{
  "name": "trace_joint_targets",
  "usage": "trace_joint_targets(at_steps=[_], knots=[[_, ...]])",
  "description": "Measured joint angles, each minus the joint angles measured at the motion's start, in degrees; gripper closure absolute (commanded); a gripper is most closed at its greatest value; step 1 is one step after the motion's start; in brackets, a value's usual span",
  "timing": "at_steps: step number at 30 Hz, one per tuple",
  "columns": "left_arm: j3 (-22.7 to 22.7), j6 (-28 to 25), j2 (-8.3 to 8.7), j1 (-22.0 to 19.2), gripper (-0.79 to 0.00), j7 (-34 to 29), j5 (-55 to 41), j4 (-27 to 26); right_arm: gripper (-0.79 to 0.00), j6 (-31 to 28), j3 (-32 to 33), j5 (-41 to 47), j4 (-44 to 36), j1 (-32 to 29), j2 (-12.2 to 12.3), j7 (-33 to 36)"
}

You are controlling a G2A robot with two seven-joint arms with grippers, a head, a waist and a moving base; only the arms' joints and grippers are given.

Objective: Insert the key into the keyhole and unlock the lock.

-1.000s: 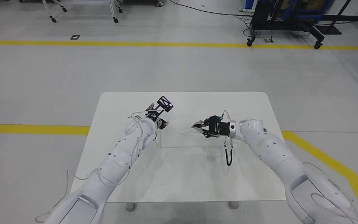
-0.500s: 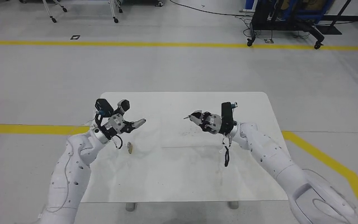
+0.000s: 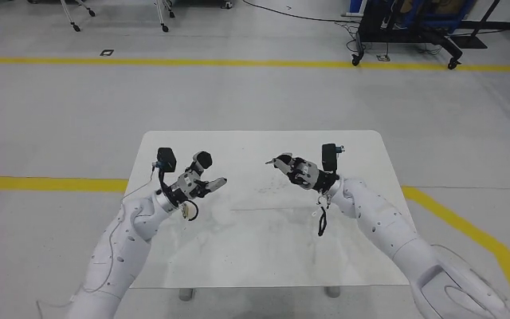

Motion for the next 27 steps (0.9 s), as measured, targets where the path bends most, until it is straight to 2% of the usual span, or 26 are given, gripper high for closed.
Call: trace_joint_targets(at_steps=[1, 3, 6, 7, 8, 10, 11, 12, 24, 27], knots=[[-0.5, 0.0, 0.0, 0.1, -0.705, 0.0, -0.4, -0.1, 0.0, 0.0, 0.0, -0.6, 0.0, 0.0, 0.0, 0.0], [-1.0, 0.0, -0.03, 0.1, -0.606, 0.0, 2.6, -0.1, 0.0, 0.0, 0.0, -1.3, 0.0, 0.0, 0.0, -0.1], [-1.0, 0.0, -0.03, 0.1, -0.606, 0.0, 5.4, -0.1, 0.0, 0.0, 0.0, -1.3, 0.0, 0.0, 0.0, -0.1], [-1.0, 0.0, -0.03, 0.1, -0.576, 0.0, 5.4, -0.1, 0.0, 0.0, 0.0, -1.3, 0.0, 0.0, 0.0, -0.1], [-1.0, 0.0, -0.03, 0.1, -0.505, 0.0, 5.4, -0.1, 0.0, 0.0, 0.0, -1.3, 0.0, 0.0, 0.0, -0.1], [-1.0, 0.0, -0.03, 0.1, -0.477, 0.0, 5.4, -0.1, 0.0, 0.0, 0.0, -1.3, 0.0, 0.0, 0.0, 0.0], [-1.0, 0.0, -0.03, 0.1, -0.554, 0.0, 5.4, -0.1, 0.0, 0.0, 0.0, -1.3, 0.0, 0.0, 0.0, 0.0], [-1.0, 0.0, -0.03, 0.1, -0.782, 0.0, 5.4, -0.1, 0.0, 0.0, 0.0, -1.3, 0.0, 0.0, 0.0, 0.0], [-0.8, 0.0, -0.06, 0.2, -0.785, 0.0, 5.2, -0.3, 0.0, 0.0, -1.5, 2.8, -2.0, -1.7, -0.5, -1.6], [1.1, 0.0, -0.23, 1.3, -0.785, -1.8, -0.7, -1.7, 0.0, 0.0, -1.5, 4.1, -2.6, -2.4, -0.7, -0.8]])
